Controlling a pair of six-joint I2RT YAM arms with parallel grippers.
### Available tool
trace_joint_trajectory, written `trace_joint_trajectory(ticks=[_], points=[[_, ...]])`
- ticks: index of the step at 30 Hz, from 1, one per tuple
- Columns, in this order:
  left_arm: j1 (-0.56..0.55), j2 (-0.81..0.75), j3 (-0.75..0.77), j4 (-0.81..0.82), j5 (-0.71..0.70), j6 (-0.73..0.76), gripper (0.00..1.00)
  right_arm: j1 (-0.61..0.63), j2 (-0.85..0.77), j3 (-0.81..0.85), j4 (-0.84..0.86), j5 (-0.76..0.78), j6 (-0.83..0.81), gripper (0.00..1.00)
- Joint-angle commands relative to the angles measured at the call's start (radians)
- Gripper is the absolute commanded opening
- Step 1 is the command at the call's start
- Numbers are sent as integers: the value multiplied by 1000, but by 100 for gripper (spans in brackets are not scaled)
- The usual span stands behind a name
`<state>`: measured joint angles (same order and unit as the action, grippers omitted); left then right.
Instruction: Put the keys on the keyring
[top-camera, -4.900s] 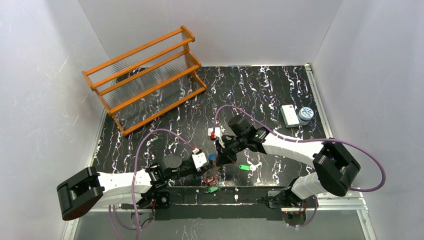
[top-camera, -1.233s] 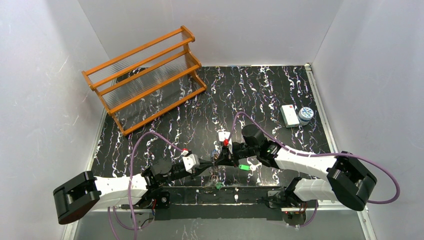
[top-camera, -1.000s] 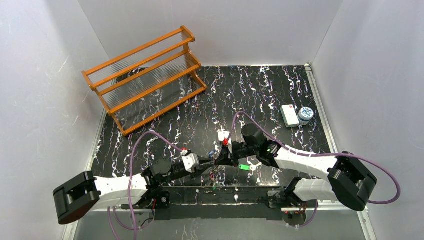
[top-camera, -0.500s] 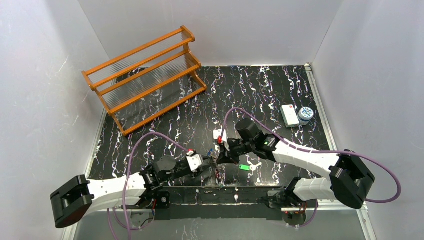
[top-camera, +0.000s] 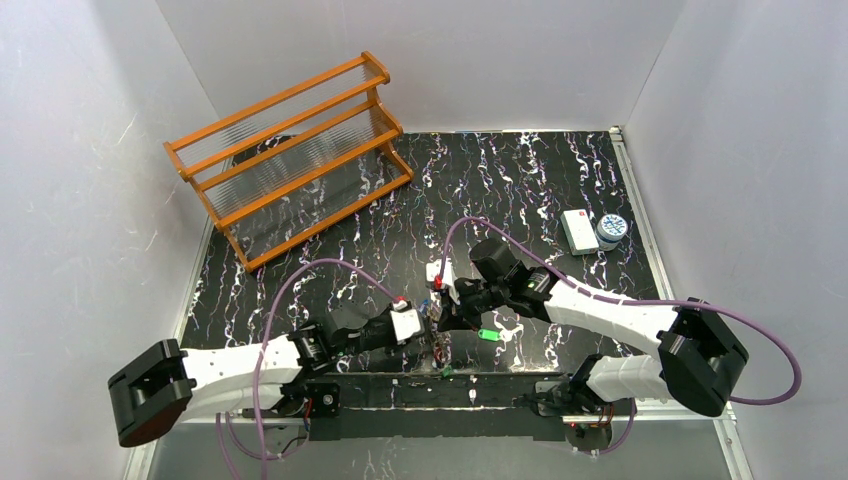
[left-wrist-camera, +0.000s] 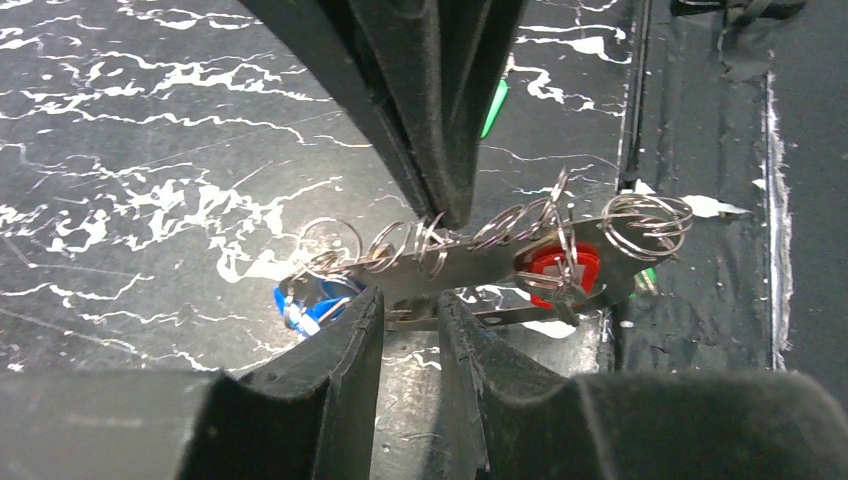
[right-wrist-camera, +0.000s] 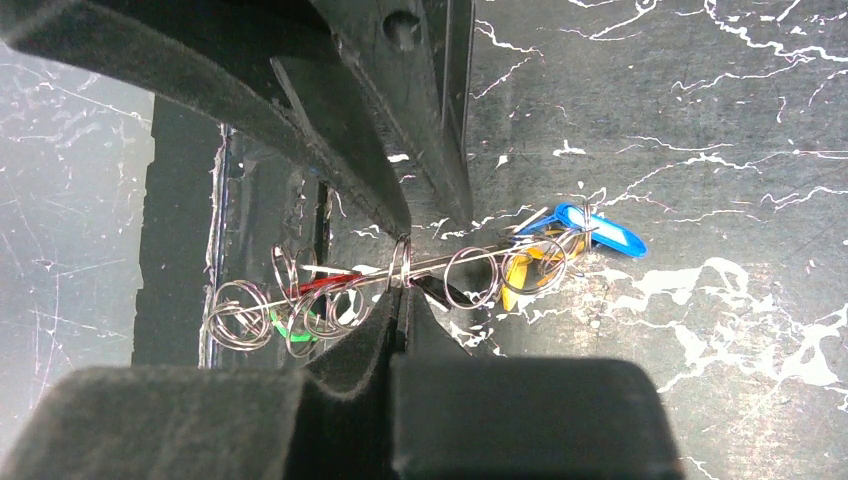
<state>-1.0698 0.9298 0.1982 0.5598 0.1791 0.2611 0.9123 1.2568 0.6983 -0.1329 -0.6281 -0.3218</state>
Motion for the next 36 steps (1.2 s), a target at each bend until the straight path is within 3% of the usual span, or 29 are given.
trace_joint_trajectory(ticks=[1, 10, 16, 26, 28, 31, 33, 34, 36], points=[[-1, 32, 39, 33, 79, 7, 25, 6, 0, 52, 13, -12, -11, 1], [-1, -28, 5, 82, 69, -15, 29, 6, 0, 53, 15, -17, -10, 1], [-1, -22, -12, 127, 62, -31, 18, 6, -5, 47, 20, -19, -7, 1], [-1, 59, 10, 128, 80, -21, 17, 6, -19, 46, 19, -17, -6, 1], [-1, 61, 12, 129, 81, -19, 13, 5, -17, 46, 20, -18, -6, 1], [-1, 52, 9, 130, 74, -27, 0, 6, -21, 43, 23, -15, -6, 1], [-1, 41, 3, 135, 63, -38, 0, 6, -32, 36, 36, -7, -4, 1], [-1, 33, -5, 142, 58, -45, 0, 6, -38, 30, 45, 0, -2, 4], [-1, 14, -25, 167, 47, -61, 0, 6, -64, 16, 69, 28, 11, 20]])
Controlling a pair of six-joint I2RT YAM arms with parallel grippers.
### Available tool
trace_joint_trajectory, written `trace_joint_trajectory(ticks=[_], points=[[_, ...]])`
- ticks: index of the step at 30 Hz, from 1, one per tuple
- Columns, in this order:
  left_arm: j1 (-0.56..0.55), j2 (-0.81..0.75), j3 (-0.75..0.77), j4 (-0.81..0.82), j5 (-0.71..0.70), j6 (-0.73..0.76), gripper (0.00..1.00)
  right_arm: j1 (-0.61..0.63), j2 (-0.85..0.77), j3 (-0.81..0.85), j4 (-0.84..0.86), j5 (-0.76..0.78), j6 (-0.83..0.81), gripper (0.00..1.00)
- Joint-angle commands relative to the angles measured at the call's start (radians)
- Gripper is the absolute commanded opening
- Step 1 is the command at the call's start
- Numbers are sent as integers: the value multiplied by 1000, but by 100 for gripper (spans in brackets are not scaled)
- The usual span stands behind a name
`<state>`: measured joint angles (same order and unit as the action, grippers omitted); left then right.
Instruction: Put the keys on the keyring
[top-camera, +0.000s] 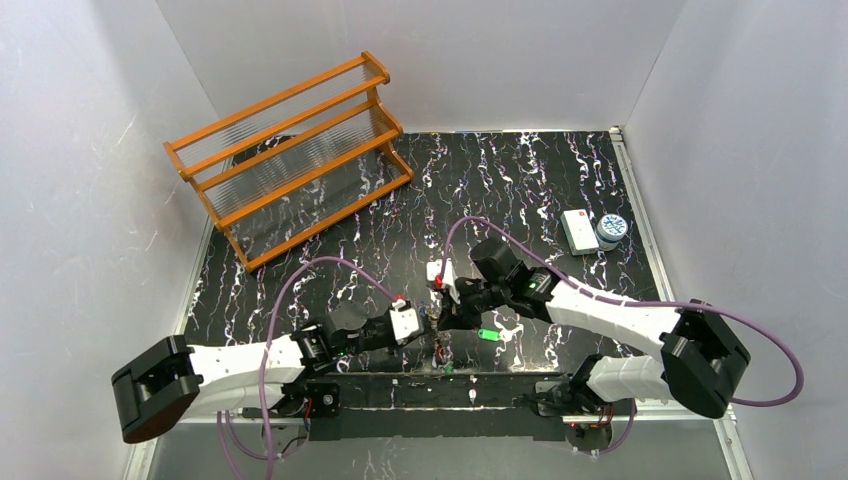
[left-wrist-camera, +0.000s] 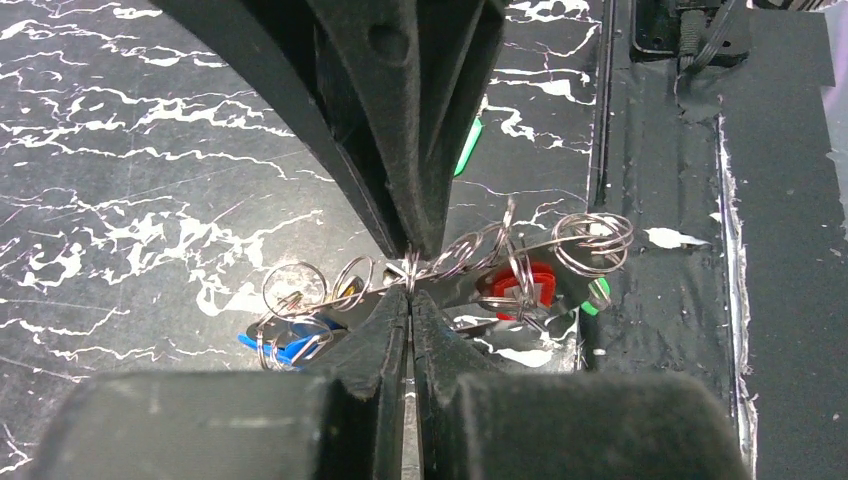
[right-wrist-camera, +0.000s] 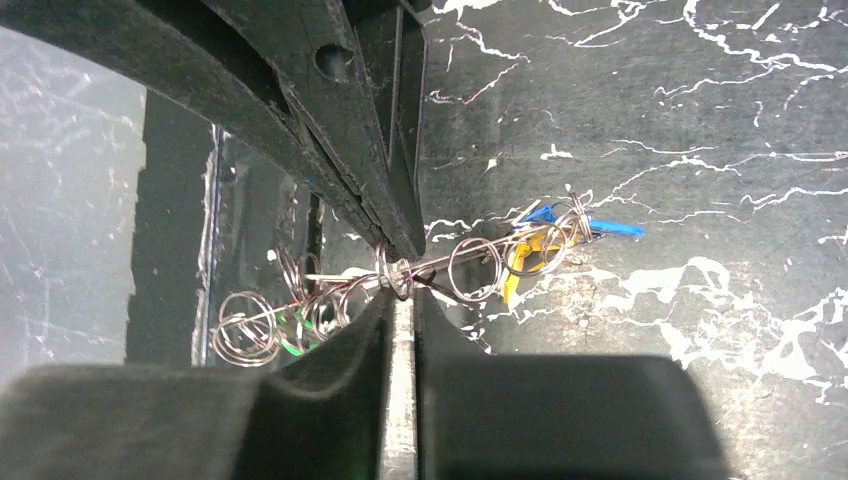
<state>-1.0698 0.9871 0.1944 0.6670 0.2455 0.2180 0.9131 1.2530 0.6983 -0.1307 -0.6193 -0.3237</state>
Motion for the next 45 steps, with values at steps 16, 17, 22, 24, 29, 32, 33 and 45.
trace_joint_trajectory(ticks=[16, 17, 22, 24, 29, 32, 33, 45], points=[[-1, -192, -210, 370, -117, -106, 0, 5, -303, -179, 338, 168, 101, 64], [-1, -199, -224, 385, -115, -107, 0, 5, -308, -187, 349, 161, 105, 64], [-1, -241, -252, 421, -95, -99, 0, 5, -330, -225, 439, 92, 125, 56], [-1, -257, -258, 421, -89, -95, 0, 5, -338, -231, 478, 70, 134, 52], [-1, -275, -269, 421, -77, -71, 0, 6, -360, -250, 572, 56, 143, 45], [-1, -269, -271, 422, -80, -66, 0, 5, -356, -258, 603, 61, 138, 45], [-1, -264, -271, 421, -81, -65, 0, 4, -353, -258, 605, 62, 137, 45], [-1, -231, -269, 421, -30, -36, 0, 6, -312, -305, 723, 20, 145, 31]])
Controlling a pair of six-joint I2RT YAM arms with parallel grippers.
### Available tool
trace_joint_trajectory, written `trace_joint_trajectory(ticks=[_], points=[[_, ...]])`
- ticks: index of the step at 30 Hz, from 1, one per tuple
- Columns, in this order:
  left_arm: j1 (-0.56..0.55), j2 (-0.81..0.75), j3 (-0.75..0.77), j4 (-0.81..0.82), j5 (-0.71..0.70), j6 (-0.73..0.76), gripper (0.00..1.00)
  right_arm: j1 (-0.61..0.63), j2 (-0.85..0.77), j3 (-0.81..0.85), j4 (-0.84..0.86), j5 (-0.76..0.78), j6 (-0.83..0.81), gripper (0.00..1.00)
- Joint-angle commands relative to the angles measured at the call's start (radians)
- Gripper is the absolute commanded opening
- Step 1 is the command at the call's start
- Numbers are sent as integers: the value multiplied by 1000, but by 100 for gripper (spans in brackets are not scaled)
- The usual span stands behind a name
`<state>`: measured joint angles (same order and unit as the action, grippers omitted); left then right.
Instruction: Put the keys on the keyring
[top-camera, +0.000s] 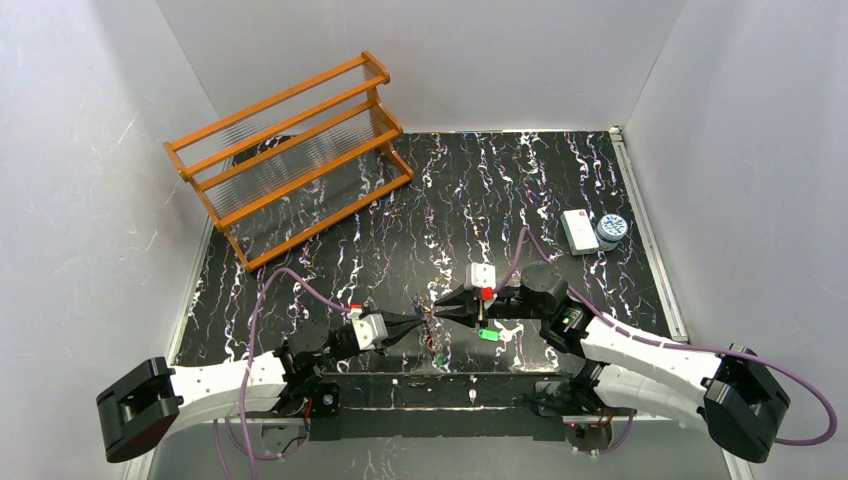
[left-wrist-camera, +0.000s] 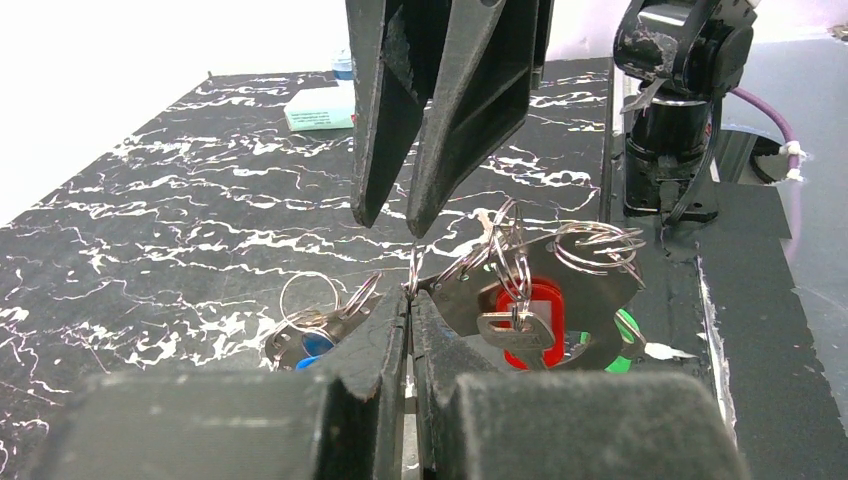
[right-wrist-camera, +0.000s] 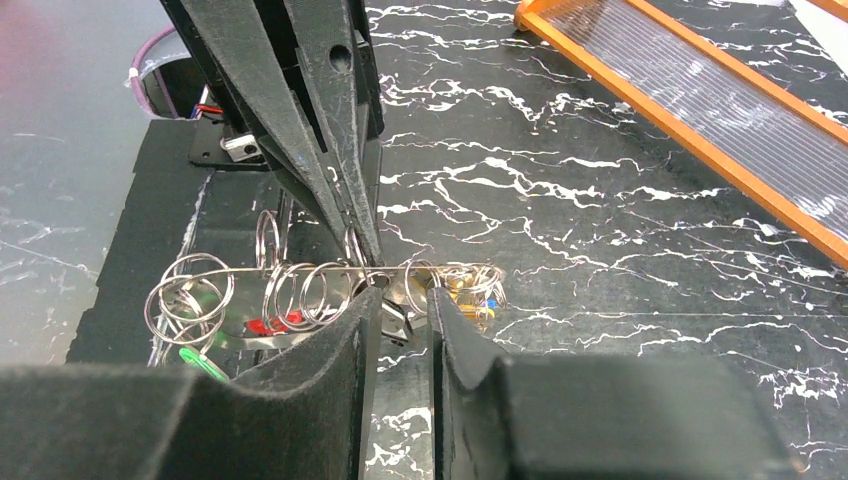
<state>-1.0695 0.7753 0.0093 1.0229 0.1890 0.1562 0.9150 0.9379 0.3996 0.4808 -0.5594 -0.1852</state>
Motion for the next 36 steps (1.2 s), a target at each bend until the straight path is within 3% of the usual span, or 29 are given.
trace_joint_trajectory(ticks=[1, 12, 20, 24, 27, 31, 36], points=[[-1, -23, -84, 65, 27, 25, 0, 3, 7, -5, 113, -54, 5, 31], [-1, -36, -76, 66, 63, 25, 0, 3, 73, 29, 140, -118, 18, 40], [-1, -34, -73, 65, 63, 25, 0, 3, 112, 54, 145, -210, 18, 38], [-1, -31, -72, 66, 63, 23, 0, 4, 126, 63, 145, -242, 22, 33], [-1, -30, -74, 65, 68, 22, 0, 3, 122, 64, 156, -247, 24, 23], [-1, -24, -73, 65, 70, 19, 0, 4, 122, 67, 157, -238, 24, 3], [-1, -32, -75, 64, 54, 26, 0, 3, 126, 93, 74, -222, 0, 1]])
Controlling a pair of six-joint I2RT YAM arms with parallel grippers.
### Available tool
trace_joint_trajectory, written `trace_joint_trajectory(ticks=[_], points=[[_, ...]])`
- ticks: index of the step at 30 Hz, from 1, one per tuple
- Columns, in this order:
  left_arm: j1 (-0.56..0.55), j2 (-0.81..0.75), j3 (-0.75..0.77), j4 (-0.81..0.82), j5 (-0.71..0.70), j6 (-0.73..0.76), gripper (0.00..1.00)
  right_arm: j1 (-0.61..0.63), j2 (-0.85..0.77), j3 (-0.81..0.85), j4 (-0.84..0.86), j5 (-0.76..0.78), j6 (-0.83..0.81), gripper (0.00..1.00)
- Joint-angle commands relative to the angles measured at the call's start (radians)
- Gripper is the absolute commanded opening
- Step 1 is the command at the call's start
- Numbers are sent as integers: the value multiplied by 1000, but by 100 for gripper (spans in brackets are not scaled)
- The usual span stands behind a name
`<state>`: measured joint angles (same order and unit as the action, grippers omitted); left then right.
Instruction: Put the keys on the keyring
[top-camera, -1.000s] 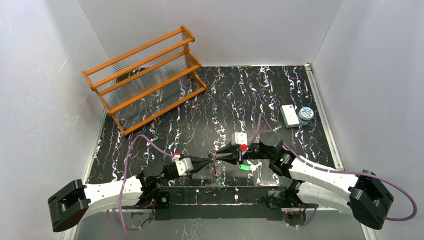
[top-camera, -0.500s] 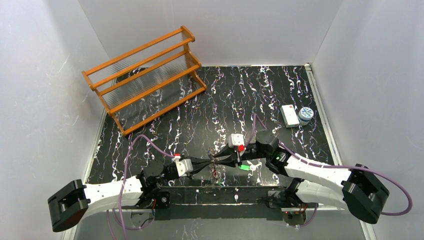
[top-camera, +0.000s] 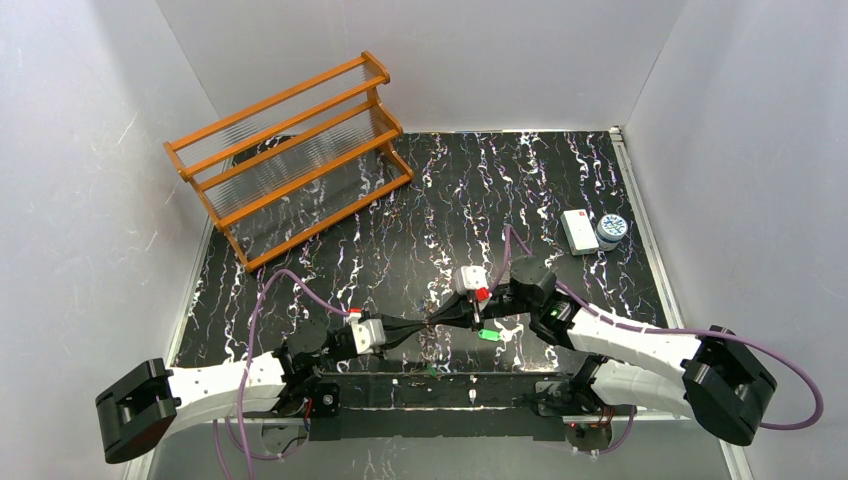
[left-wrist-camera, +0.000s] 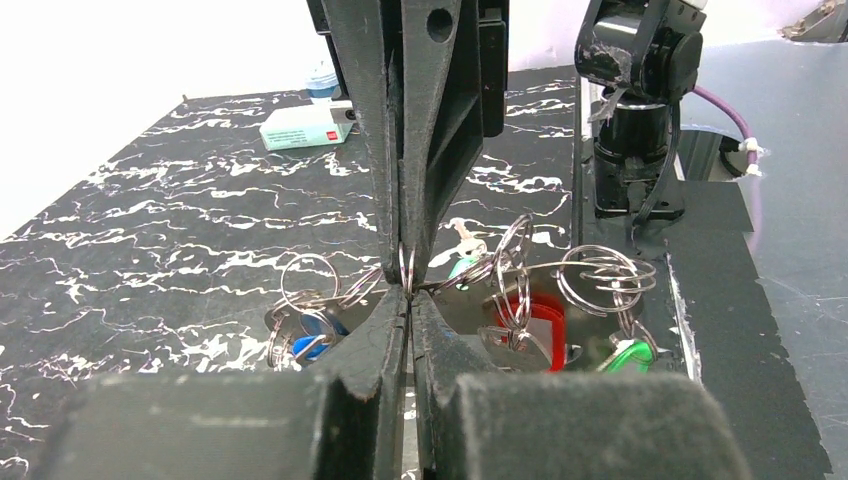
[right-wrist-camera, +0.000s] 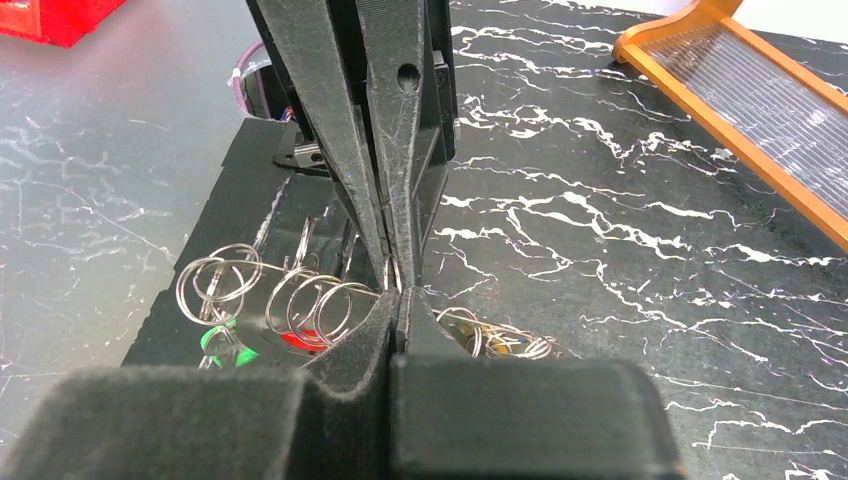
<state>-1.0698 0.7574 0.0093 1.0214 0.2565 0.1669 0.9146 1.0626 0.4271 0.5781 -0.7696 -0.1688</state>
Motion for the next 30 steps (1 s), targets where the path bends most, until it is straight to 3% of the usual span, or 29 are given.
trace_joint_trajectory(ticks=[1, 4, 5, 10, 15, 24, 30], points=[[-1, -17, -74, 61, -22, 21, 4, 3, 1, 73, -55, -8, -30, 1], [-1, -50, -54, -5, -52, 52, 23, 4, -4, 113, -169, 0, -71, 1], [-1, -69, -30, -95, -67, 70, 27, 4, -6, 132, -217, 4, -86, 1], [-1, -147, 99, -482, -158, 170, 31, 4, 9, 219, -448, 42, -170, 1], [-1, -147, 228, -777, -198, 237, 32, 5, 45, 278, -571, 61, -201, 1], [-1, -80, 319, -839, -142, 221, 32, 44, 138, 362, -723, 190, -213, 1], [-1, -80, 286, -757, -49, 185, 32, 71, 185, 385, -739, 215, -185, 1]])
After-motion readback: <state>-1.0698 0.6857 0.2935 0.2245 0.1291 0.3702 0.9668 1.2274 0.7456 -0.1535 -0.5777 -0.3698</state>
